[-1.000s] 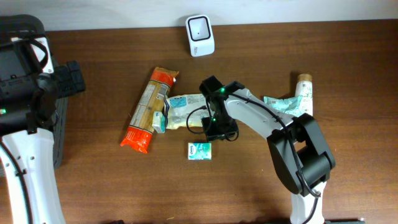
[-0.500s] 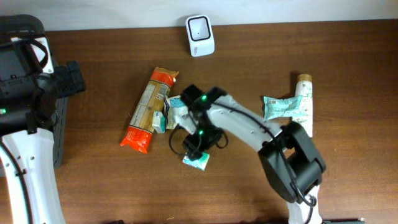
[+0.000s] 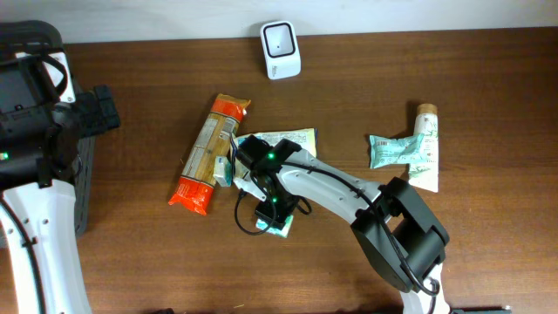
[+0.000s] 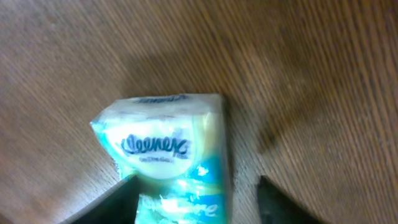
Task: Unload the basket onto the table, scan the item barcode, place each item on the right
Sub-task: 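Grasp the small teal box with the right gripper and lift it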
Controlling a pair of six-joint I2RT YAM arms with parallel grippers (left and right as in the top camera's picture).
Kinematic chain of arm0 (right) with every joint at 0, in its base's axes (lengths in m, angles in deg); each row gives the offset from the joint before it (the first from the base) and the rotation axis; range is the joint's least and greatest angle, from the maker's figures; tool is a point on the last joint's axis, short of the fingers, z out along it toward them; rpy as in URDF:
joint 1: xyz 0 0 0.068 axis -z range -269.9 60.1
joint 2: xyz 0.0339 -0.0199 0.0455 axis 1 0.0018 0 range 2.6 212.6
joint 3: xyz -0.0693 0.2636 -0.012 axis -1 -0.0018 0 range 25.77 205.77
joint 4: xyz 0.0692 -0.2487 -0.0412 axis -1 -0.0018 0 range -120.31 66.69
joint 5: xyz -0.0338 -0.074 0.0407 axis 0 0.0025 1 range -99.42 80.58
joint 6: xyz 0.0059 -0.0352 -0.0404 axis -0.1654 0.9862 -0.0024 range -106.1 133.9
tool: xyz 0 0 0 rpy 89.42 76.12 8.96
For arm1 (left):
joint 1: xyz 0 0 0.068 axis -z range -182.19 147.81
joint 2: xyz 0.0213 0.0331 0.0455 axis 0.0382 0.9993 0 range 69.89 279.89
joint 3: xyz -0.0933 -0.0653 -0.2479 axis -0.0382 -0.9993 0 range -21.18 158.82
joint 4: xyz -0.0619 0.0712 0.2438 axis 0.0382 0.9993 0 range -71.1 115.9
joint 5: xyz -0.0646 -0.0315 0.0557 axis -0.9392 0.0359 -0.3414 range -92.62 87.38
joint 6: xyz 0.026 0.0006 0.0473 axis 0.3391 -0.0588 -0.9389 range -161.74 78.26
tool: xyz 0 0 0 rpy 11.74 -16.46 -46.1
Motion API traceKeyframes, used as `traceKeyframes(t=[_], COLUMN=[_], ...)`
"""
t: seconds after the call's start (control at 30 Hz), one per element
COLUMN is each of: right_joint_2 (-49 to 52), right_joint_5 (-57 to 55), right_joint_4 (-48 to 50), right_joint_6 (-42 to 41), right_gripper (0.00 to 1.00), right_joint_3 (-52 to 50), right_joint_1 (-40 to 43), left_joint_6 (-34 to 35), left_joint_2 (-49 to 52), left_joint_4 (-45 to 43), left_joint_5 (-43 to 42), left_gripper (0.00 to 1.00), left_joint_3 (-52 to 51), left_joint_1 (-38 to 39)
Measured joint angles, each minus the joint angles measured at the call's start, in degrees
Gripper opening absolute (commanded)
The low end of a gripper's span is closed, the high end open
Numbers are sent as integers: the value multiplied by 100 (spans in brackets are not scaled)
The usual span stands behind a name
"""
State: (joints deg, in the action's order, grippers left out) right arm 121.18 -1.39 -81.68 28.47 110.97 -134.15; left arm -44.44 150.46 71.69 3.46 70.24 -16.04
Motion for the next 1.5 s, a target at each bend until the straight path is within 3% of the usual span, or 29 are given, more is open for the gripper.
traceKeyframes(t=[0.03,0.1,0.13,0.27,0.5,0.73,0.8,0.87,0.9,1.17,1.27,1.3,1.43,1.5], right_joint_2=[0,0,0,0,-212,-190,-22,72,72,72,63,46,-74,-87], right_joint_5=[15,39,42,157,553,188,160,125,122,1565,1703,1727,2044,2120], right_joint_4=[11,9,9,-15,-387,107,382,470,474,225,826,1060,1843,1825], right_joint_6=[-24,0,4,-785,-2343,-2531,-2535,-2573,-2588,-2736,-3088,-3130,-3346,-3423], right_gripper=[32,8,4,4,4,4,16,42,45,50,48,43,6,4], right_joint_3=[0,0,0,155,1154,811,538,457,457,402,-267,-435,-863,-863], right_joint_1=[0,2,2,345,2258,3143,3191,3294,3314,3939,3884,3884,3886,3888], left_joint_6=[0,0,0,0,0,0,0,-2,0,0,0,0,0,0], left_joint_2=[0,0,0,0,0,0,0,0,0,0,0,0,0,0], left_joint_4=[0,0,0,0,2,4,4,2,2,2,4,0,-2,-2], left_joint_5=[0,0,-2,-2,-2,-2,-2,-2,-2,-2,-2,-2,-2,0], left_gripper=[99,99,99,99,99,99,99,99,99,99,99,99,99,99], left_joint_3=[0,0,0,0,0,0,0,0,0,0,0,0,0,0], left_joint_1=[0,0,0,0,0,0,0,0,0,0,0,0,0,0])
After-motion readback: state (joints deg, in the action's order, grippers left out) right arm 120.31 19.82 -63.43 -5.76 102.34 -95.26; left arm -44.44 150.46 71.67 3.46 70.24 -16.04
